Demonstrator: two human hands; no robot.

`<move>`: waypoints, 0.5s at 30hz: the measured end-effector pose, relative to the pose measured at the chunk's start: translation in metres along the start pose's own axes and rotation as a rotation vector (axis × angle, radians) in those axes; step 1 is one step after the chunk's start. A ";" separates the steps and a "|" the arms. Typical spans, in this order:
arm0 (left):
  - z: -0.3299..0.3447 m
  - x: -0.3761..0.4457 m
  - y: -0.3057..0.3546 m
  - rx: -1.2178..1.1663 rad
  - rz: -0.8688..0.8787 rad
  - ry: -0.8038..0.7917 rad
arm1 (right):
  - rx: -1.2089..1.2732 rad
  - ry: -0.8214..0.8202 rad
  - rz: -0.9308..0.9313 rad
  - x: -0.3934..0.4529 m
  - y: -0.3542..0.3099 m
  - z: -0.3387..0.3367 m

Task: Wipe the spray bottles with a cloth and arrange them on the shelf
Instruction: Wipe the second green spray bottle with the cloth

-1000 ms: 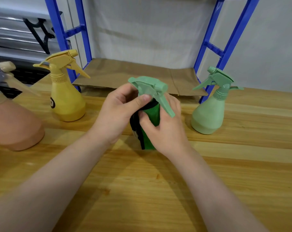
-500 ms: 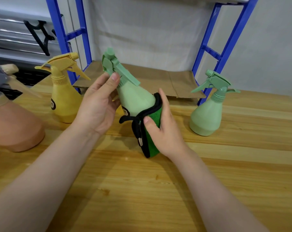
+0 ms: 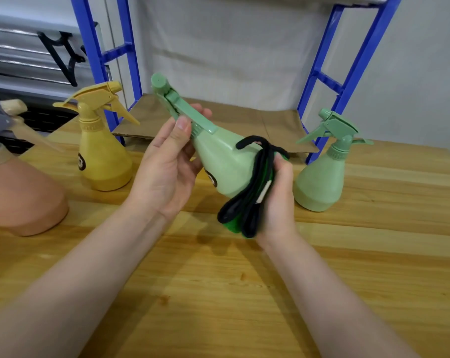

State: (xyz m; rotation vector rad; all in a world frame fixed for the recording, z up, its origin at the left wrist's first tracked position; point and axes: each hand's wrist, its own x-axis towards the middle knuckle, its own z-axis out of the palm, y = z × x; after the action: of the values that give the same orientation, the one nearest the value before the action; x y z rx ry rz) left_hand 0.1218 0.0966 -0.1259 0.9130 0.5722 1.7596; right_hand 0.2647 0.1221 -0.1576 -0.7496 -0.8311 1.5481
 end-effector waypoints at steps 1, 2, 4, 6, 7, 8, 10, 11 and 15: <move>0.001 -0.001 -0.002 -0.003 0.008 0.000 | 0.088 -0.031 0.041 -0.001 0.000 -0.001; 0.002 -0.003 -0.004 -0.008 0.015 0.009 | 0.167 -0.061 0.076 -0.003 -0.001 -0.001; 0.003 -0.004 -0.007 -0.020 0.021 0.031 | 0.275 -0.095 0.145 -0.006 0.000 0.000; 0.003 -0.004 -0.008 -0.019 0.042 0.029 | 0.332 -0.099 0.241 -0.007 0.003 0.001; 0.003 -0.004 -0.008 -0.005 0.060 0.013 | 0.361 -0.126 0.301 -0.008 0.003 0.002; 0.003 -0.003 -0.007 0.014 0.082 -0.010 | 0.375 -0.157 0.369 -0.009 0.003 0.002; 0.002 -0.003 -0.004 0.052 0.125 -0.058 | 0.386 -0.207 0.471 -0.011 -0.002 0.004; 0.001 -0.004 -0.004 0.070 0.140 -0.071 | 0.398 -0.220 0.503 -0.010 -0.004 0.002; 0.001 -0.006 -0.008 0.189 0.179 -0.089 | 0.407 -0.140 0.510 -0.004 -0.009 -0.005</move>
State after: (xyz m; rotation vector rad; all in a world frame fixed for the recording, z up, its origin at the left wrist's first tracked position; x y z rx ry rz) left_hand 0.1282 0.0937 -0.1326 1.1995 0.6217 1.8351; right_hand 0.2746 0.1191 -0.1530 -0.5785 -0.4080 2.1621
